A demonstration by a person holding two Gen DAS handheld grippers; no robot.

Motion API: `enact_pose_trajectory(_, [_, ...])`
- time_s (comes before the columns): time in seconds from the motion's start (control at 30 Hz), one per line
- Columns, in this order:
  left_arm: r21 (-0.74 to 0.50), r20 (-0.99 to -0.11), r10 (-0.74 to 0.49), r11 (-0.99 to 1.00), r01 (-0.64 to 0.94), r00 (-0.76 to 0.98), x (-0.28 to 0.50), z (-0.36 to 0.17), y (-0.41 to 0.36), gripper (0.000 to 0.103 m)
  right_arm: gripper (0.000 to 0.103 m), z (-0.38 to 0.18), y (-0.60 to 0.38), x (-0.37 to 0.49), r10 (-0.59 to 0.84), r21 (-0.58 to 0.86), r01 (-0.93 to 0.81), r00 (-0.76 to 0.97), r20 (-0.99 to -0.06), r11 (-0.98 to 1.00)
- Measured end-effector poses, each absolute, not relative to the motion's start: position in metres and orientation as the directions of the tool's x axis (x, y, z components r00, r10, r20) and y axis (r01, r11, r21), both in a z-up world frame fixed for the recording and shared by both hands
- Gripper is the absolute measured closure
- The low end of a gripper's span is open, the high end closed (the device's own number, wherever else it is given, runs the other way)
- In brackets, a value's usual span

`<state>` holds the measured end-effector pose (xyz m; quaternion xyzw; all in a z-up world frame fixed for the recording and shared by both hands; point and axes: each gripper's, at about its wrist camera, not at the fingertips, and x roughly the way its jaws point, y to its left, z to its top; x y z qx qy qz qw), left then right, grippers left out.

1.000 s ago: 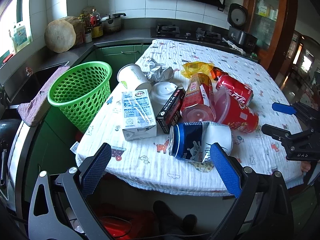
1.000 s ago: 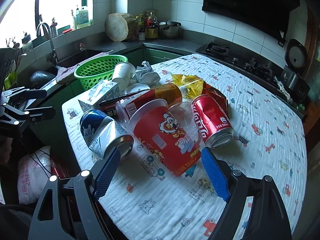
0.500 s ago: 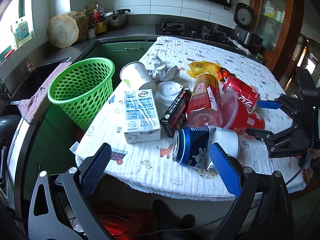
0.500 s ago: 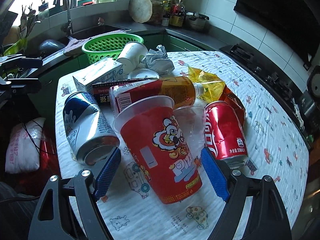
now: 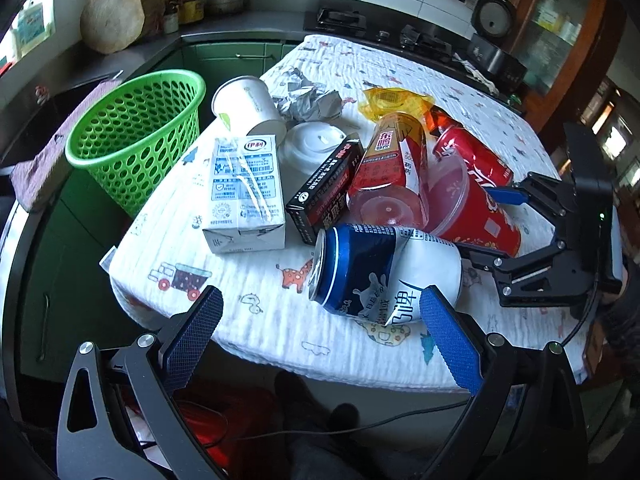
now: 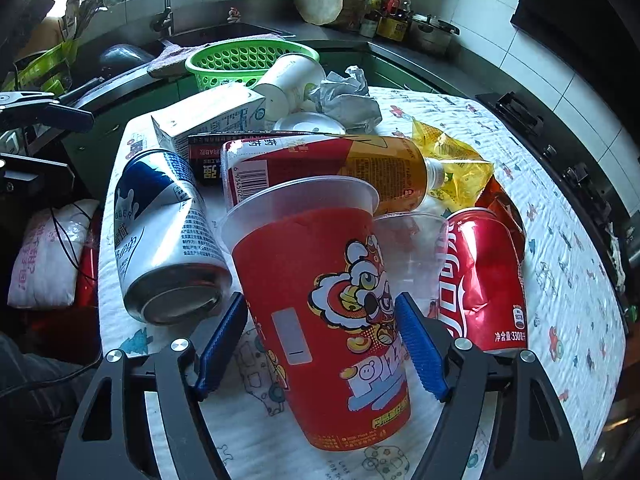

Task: Collect trash
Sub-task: 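Grasp the blue-white can with the left tool while the right tool grasps the red paper cup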

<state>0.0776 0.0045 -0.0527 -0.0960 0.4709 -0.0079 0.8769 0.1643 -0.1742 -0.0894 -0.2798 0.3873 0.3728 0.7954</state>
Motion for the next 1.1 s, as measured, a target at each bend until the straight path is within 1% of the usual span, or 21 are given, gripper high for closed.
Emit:
enact_pose_trajectory(0.07, [-0.204,-0.838,-0.108,0.971,-0.125,0.535,0.081,-0.056,0.003,0.006,0.031,-0.088,-0.178,0.161,0.381,-0.147,-0.804,0.423,-0.822,0.576])
enact_pose_trajectory(0.17, [-0.289,-0.849,-0.156,0.937,-0.196,0.505,0.085,-0.062,0.002,0.006,0.031,-0.084,-0.185,0.153,0.385,-0.142,-0.790,0.437,-0.813,0.596])
enact_pose_trajectory(0.4, [-0.404,-0.846,-0.219,0.858,-0.317,0.486,0.097,-0.074,-0.010,0.006,0.031,-0.076,-0.207,0.142,0.371,-0.116,-0.730,0.469,-0.801,0.673])
enact_pose_trajectory(0.57, [-0.413,-0.850,-0.198,0.827,-0.382,0.489,0.105,-0.074,-0.017,0.006,0.031,-0.074,-0.217,0.134,0.372,-0.098,-0.700,0.486,-0.791,0.707])
enact_pose_trajectory(0.8, [-0.499,-0.841,-0.248,0.699,-0.511,0.481,0.117,-0.092,-0.009,0.006,0.031,-0.070,-0.219,0.125,0.389,-0.073,-0.688,0.491,-0.779,0.722])
enact_pose_trajectory(0.97, [-0.546,-0.827,-0.291,0.615,-0.568,0.481,0.120,-0.108,-0.012,0.006,0.031,-0.070,-0.219,0.121,0.394,-0.064,-0.686,0.488,-0.779,0.724])
enact_pose_trajectory(1.1, [-0.563,-0.821,-0.303,0.572,-0.596,0.485,0.125,-0.114,-0.014,0.006,0.031,-0.072,-0.220,0.116,0.394,-0.059,-0.684,0.485,-0.781,0.727])
